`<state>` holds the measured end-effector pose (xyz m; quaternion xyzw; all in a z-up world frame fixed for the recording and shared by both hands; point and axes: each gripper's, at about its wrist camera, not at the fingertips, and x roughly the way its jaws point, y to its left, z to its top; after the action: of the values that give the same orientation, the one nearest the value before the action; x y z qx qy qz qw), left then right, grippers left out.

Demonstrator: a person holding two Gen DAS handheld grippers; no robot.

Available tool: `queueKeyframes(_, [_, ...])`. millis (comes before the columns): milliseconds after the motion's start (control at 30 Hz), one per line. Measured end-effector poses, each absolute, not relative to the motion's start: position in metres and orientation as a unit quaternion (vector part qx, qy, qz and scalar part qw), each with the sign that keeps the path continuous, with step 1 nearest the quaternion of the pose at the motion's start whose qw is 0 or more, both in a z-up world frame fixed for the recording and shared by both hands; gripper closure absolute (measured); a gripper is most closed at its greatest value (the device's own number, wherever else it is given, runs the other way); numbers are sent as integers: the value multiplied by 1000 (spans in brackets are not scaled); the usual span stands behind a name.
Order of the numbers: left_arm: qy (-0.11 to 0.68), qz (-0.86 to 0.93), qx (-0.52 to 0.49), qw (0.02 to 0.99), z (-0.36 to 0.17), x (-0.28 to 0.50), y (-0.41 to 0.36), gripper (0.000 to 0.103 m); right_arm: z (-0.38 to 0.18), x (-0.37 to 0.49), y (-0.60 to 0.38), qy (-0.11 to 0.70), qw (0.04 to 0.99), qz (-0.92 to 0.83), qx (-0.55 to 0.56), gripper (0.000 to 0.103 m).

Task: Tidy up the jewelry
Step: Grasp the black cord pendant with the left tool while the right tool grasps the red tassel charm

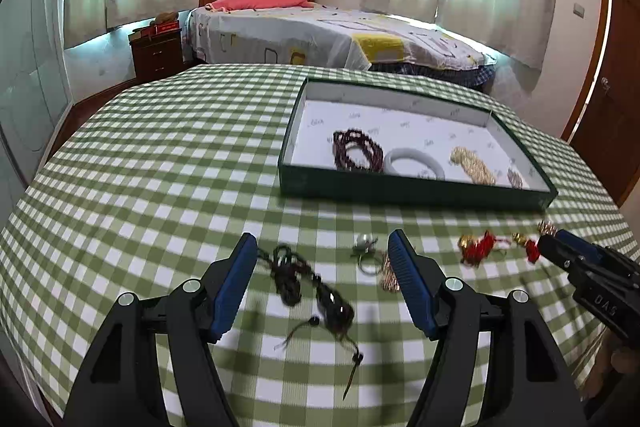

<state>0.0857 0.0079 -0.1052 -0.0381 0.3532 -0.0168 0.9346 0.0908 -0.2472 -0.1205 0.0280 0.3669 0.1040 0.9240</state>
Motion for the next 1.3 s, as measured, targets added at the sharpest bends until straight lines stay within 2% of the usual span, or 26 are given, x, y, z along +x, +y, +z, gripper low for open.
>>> queueKeyframes(500, [380, -22, -26, 924, -126, 78, -2, 55, -124, 84, -251, 370, 922, 105, 41, 63])
queueKeyframes(767, [392, -24, -5, 920, -138, 79, -9, 56, -127, 85, -251, 373, 921, 104, 42, 63])
queueKeyframes(800, [391, -25, -4, 920, -139, 79, -9, 60, -127, 85, -251, 373, 921, 104, 42, 63])
queueKeyframes(833, [394, -28, -6, 919, -140, 79, -9, 72, -127, 85, -251, 373, 921, 104, 41, 63])
queueKeyframes(933, [393, -26, -3, 919, -142, 79, -8, 80, -128, 86, -253, 375, 920, 104, 41, 63])
queueKeyframes(1300, [381, -23, -11, 924, -135, 78, 3, 81, -130, 91, -255, 378, 919, 100, 41, 63])
